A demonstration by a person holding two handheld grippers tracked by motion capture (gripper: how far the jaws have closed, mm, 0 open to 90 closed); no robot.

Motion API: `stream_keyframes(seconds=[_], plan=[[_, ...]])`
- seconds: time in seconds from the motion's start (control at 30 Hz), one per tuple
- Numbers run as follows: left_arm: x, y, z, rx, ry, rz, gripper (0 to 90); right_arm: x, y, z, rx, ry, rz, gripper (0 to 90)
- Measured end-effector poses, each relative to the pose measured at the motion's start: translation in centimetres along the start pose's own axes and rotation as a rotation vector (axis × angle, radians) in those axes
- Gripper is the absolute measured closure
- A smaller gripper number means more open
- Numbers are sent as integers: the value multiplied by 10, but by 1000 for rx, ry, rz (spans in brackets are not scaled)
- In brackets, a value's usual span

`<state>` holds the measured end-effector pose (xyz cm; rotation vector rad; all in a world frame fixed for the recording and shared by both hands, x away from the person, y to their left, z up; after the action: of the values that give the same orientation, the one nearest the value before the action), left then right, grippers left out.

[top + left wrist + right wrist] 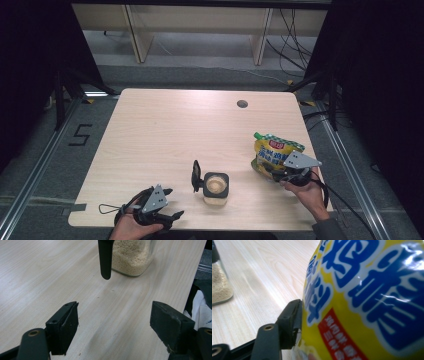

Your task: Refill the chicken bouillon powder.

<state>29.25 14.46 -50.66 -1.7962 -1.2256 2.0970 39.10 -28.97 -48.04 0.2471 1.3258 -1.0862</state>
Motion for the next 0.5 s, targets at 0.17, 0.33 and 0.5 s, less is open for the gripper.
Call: stream_keyframes(seconds=[0.17, 0.33, 0.5], plan=[[0, 0, 0, -1, 0, 0, 224, 1, -3, 1, -12, 3, -8, 387], [0, 1, 0, 2, -3, 7, 224, 0, -6, 0, 3, 1, -35, 351], [0, 1, 1, 4, -14, 12, 223, 1, -6, -1, -3, 29, -48, 310]])
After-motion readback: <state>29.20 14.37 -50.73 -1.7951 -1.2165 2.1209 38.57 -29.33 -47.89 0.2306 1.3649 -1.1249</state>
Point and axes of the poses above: each handheld gripper's, and its own axes: y roughly forward along the jaws, x roughly out of its underside, z roughly to its right, the point moved 1 cm from there along y, roughly forward along the jaws, and after that the axes turned 4 degrees about x, right-handed, at the moved point
